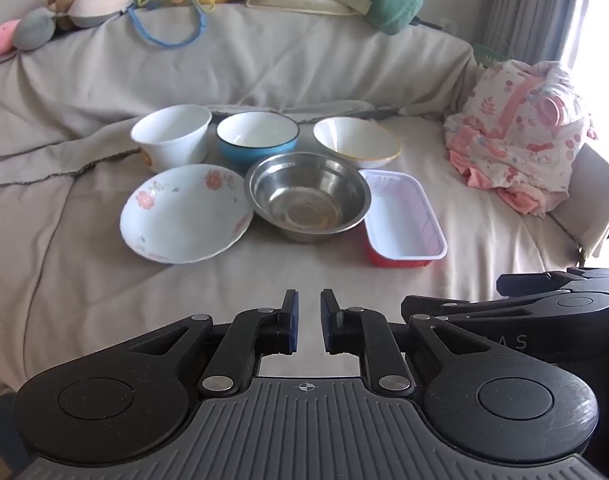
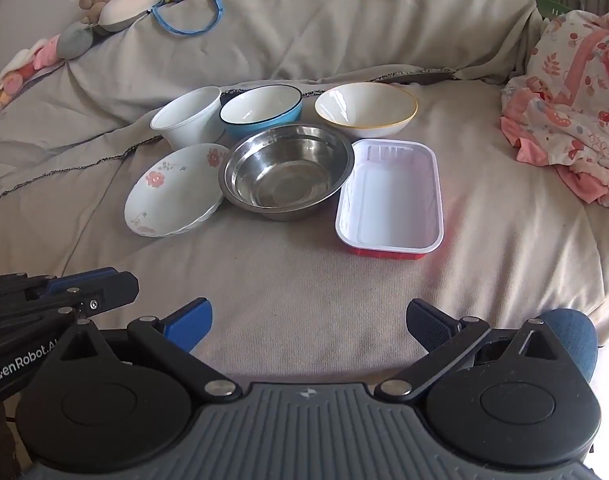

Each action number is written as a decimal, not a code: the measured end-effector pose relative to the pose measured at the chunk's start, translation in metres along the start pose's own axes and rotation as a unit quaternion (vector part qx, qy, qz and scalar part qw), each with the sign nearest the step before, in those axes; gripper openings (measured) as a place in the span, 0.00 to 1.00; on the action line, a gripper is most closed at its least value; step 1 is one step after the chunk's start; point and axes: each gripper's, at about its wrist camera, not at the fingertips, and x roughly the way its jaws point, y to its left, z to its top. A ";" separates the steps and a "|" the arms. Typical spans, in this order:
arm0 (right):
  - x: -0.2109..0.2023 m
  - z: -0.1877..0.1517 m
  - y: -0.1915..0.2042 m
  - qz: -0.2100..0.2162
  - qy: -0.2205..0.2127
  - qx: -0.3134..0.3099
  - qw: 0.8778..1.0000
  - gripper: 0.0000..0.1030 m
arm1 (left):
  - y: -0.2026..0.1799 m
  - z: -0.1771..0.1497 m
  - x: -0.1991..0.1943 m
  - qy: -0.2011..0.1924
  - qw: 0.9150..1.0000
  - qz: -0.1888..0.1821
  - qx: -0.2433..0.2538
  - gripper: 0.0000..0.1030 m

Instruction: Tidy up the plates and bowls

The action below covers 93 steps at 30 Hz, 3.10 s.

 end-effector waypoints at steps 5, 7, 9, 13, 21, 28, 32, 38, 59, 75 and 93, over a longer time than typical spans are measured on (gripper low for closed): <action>-0.001 0.000 -0.001 -0.001 -0.003 0.002 1.000 1.00 | -0.002 -0.002 -0.003 0.000 1.000 -0.002 -0.001 0.16; -0.002 0.000 -0.002 -0.001 -0.005 0.003 1.000 1.00 | -0.003 -0.002 -0.004 0.000 1.000 -0.002 -0.001 0.16; -0.003 -0.001 -0.001 -0.002 -0.006 0.005 1.000 1.00 | -0.004 -0.002 -0.004 0.000 1.000 -0.002 -0.001 0.16; -0.003 0.000 -0.001 -0.001 -0.005 0.006 1.000 1.00 | -0.005 -0.004 -0.005 0.001 1.000 -0.001 -0.002 0.16; -0.002 -0.001 0.000 0.001 -0.001 0.007 1.000 1.00 | -0.005 -0.005 -0.004 0.006 1.000 0.000 -0.004 0.16; -0.001 -0.002 0.000 0.005 -0.001 0.006 1.000 1.00 | -0.005 -0.004 -0.005 0.007 1.000 0.000 -0.005 0.16; -0.001 -0.002 0.000 0.006 0.000 0.007 1.000 1.00 | -0.004 -0.005 -0.005 0.008 1.000 -0.001 -0.004 0.16; 0.000 -0.003 0.000 0.009 0.002 0.007 1.000 1.00 | -0.002 -0.005 -0.006 0.011 1.000 -0.001 -0.005 0.16; 0.000 -0.003 0.001 0.009 0.003 0.008 1.000 1.00 | -0.002 -0.004 -0.007 0.014 1.000 -0.001 -0.006 0.16; 0.004 -0.004 0.001 0.014 0.006 0.011 1.000 1.00 | 0.001 -0.006 -0.003 0.018 1.000 0.000 -0.008 0.16; 0.092 0.097 -0.121 0.010 -0.001 0.098 0.995 1.00 | -0.025 0.044 0.118 0.017 0.995 -0.094 -0.029 0.18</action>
